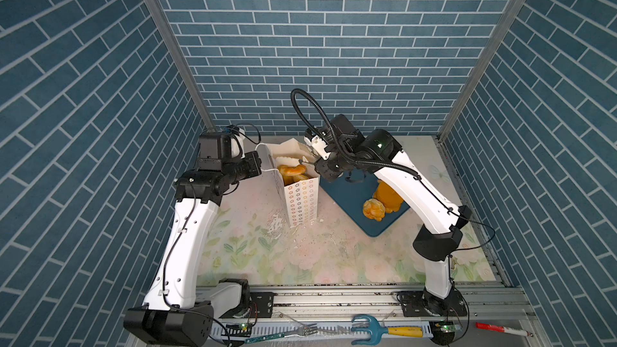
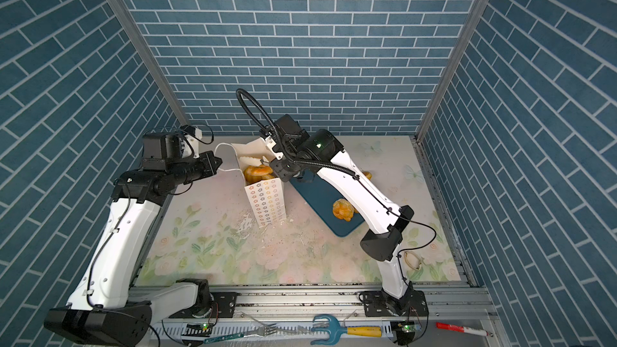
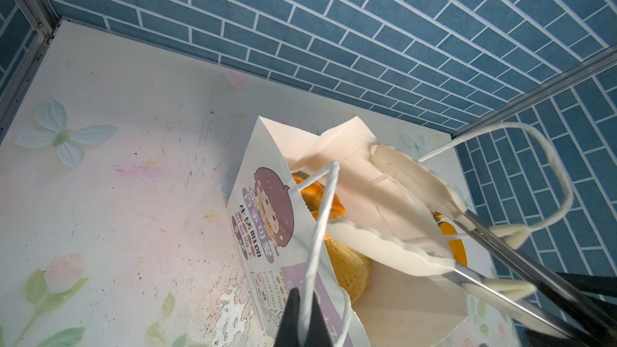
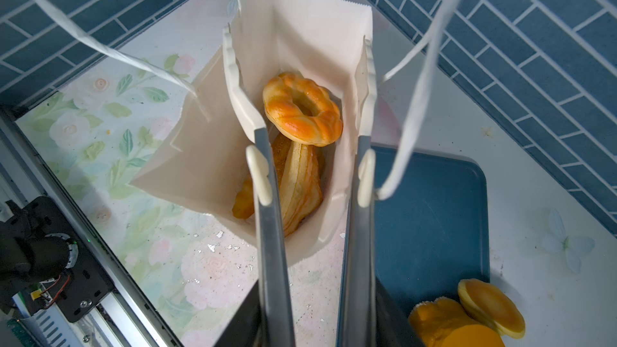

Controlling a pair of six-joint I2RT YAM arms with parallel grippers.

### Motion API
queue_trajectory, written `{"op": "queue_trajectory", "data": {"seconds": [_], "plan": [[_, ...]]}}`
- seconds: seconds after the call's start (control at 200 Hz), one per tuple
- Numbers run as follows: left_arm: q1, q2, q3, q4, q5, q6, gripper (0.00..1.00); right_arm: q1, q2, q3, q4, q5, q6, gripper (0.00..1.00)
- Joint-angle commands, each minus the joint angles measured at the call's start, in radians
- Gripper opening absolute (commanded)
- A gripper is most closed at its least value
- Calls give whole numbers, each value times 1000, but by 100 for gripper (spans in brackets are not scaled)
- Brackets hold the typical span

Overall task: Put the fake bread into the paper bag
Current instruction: 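Withdraw the open tongs from the bag back over the tray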

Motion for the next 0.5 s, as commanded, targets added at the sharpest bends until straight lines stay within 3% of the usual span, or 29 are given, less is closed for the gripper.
{"op": "queue_trajectory", "data": {"seconds": [0.0, 0.495], "plan": [[4, 0, -8, 5, 15, 0, 0, 5, -98, 13, -7, 18, 29, 45], [4, 0, 3, 7, 13, 2, 0, -6, -274, -63, 17, 139, 25, 43]]}}
